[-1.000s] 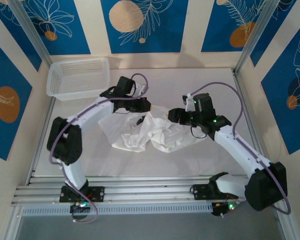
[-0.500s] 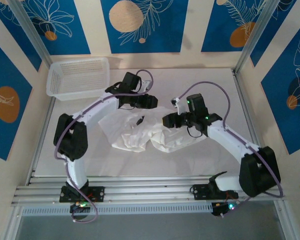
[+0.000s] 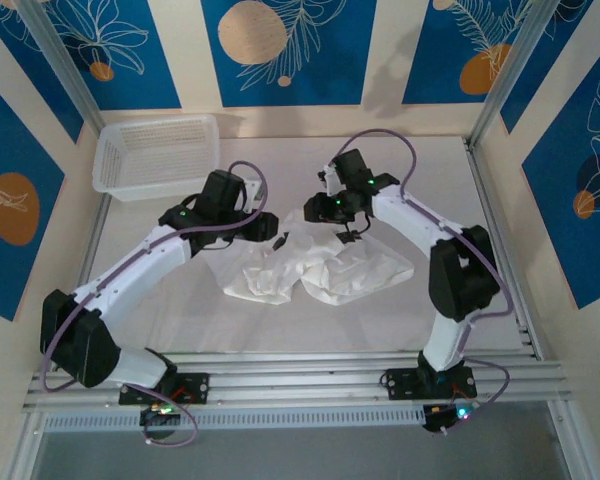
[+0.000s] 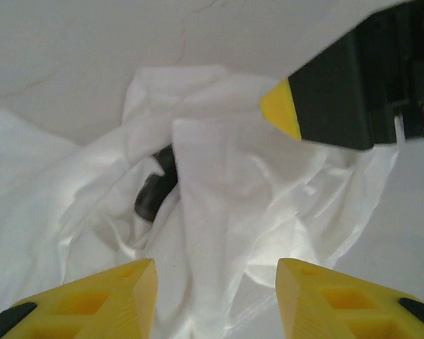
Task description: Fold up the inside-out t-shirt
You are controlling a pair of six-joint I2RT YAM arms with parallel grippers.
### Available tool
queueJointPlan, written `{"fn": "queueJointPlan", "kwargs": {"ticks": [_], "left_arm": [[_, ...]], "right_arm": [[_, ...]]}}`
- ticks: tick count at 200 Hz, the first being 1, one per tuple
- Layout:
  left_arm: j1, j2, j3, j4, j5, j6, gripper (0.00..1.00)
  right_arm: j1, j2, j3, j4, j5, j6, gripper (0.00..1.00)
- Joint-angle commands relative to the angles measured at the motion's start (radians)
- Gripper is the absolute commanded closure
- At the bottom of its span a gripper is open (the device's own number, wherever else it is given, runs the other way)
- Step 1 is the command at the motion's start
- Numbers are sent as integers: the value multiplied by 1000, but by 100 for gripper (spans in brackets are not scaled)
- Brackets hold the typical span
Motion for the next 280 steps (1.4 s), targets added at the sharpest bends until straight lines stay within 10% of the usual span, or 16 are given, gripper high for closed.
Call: {"fn": "queueJointPlan", "kwargs": {"ticks": [1, 158, 257, 280], "left_arm": [[0, -21, -40, -4, -41, -8, 52], [0, -15, -59, 9, -43, -5, 51], [0, -13, -55, 11, -32, -8, 51], [0, -29, -52, 8, -27, -9, 51]], "right_arm": [[3, 65, 94, -133, 43, 23, 48], [76, 279, 303, -294, 104, -10, 45], [82, 255, 363, -309, 95, -4, 100], [89, 219, 405, -329, 94, 5, 100]]}}
